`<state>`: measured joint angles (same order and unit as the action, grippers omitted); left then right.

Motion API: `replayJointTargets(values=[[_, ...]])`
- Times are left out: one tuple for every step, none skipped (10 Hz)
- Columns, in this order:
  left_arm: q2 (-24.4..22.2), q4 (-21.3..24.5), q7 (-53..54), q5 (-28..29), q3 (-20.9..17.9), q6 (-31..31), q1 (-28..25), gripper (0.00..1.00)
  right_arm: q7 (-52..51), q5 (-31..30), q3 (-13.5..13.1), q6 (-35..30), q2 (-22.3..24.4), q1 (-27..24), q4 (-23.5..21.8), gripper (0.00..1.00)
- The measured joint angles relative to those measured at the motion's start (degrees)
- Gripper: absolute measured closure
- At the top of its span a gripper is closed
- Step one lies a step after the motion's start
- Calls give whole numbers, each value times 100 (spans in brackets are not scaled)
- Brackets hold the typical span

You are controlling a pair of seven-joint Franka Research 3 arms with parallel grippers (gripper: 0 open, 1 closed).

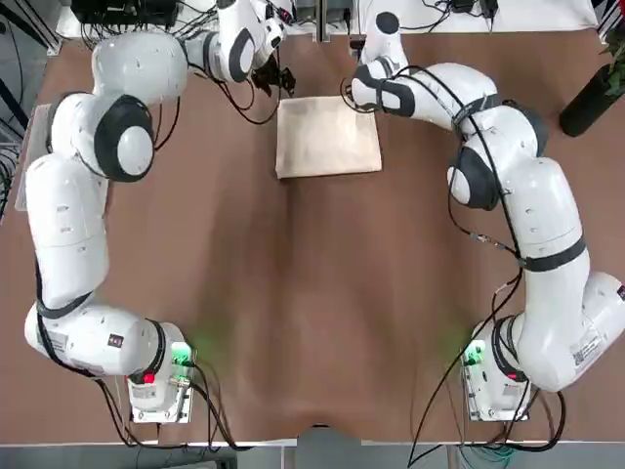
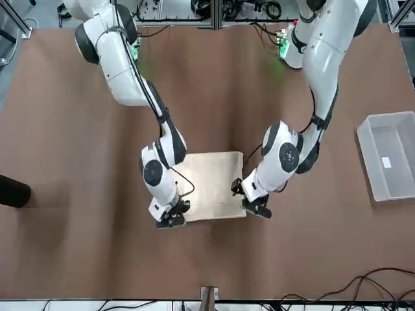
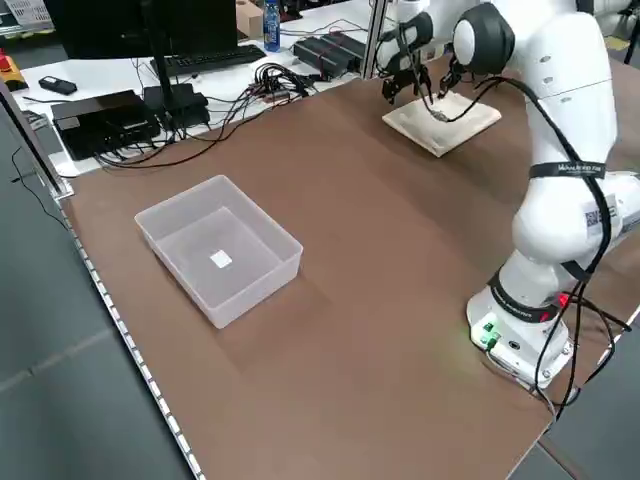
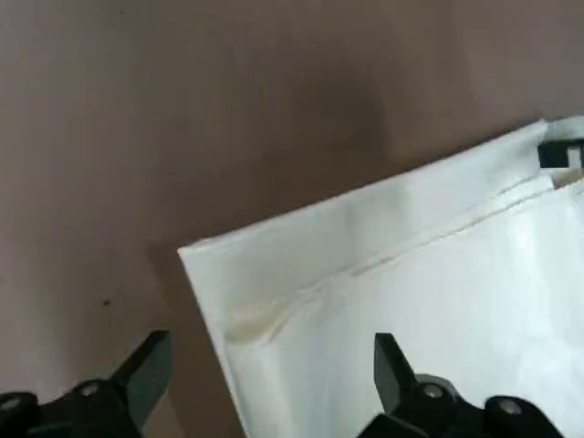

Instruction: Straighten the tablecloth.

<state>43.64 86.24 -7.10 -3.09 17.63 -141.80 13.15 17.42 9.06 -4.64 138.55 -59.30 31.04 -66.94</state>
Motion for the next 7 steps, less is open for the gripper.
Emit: replayJointTargets(values=[[123, -5, -35, 0, -2, -151, 39, 2, -2, 0, 0, 0, -3, -3, 1, 98], [257, -9, -73, 0, -2, -252, 78, 3, -14, 0, 0, 0, -4, -4, 1, 98], [377, -15, -82, 0, -3, -376, 121, 3, -20, 0, 1, 0, -4, -5, 1, 98], [454, -25, -86, 0, -4, -557, 153, 3, -24, 0, 1, 0, -5, -4, 2, 98], [506, -29, -91, 0, -7, -730, 167, 4, -29, 0, 1, 0, -6, -5, 2, 98], [551, -34, -102, 0, -9, -845, 167, 5, -32, 0, 1, 0, -6, -5, 2, 98], [579, -36, -107, 0, -12, -879, 167, 8, -33, 0, 1, 0, -6, -5, 3, 98]])
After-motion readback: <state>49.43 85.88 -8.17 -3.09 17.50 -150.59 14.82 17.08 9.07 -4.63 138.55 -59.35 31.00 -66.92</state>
